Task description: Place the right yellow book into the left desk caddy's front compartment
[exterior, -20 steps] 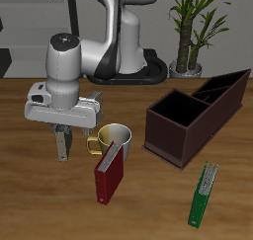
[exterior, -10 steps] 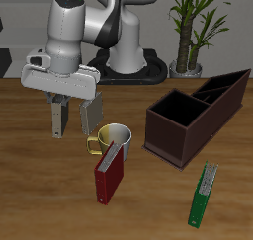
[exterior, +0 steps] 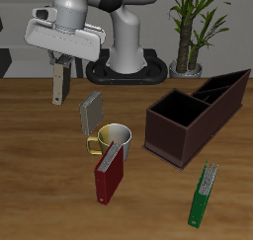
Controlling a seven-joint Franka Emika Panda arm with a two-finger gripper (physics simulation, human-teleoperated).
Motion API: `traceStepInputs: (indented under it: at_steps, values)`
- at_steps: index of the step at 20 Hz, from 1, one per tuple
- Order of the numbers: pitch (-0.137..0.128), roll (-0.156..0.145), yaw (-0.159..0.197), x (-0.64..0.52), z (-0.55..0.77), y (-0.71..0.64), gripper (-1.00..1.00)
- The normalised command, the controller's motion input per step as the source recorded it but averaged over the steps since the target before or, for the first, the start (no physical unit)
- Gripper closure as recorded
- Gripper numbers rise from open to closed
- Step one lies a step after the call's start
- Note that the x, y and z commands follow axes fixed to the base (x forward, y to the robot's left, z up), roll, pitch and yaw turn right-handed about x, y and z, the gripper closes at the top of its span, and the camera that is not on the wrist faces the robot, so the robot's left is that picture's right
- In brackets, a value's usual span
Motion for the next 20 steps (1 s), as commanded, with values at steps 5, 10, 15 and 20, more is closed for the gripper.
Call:
traceStepInputs:
  at_steps: [5, 10, 15, 20]
  values:
    - [0.014, -0.027, -0.061, -0.44, 0.27, 0.32, 1.00]
    - [-0.003, 0.057, -0.033, -0.53, 0.04, 0.64, 1.00]
    - [-0.008, 0.061, -0.044, -0.70, 0.17, 0.63, 1.00]
    - [0.029, 0.042, 0.045, -0.48, 0.00, 0.68, 1.00]
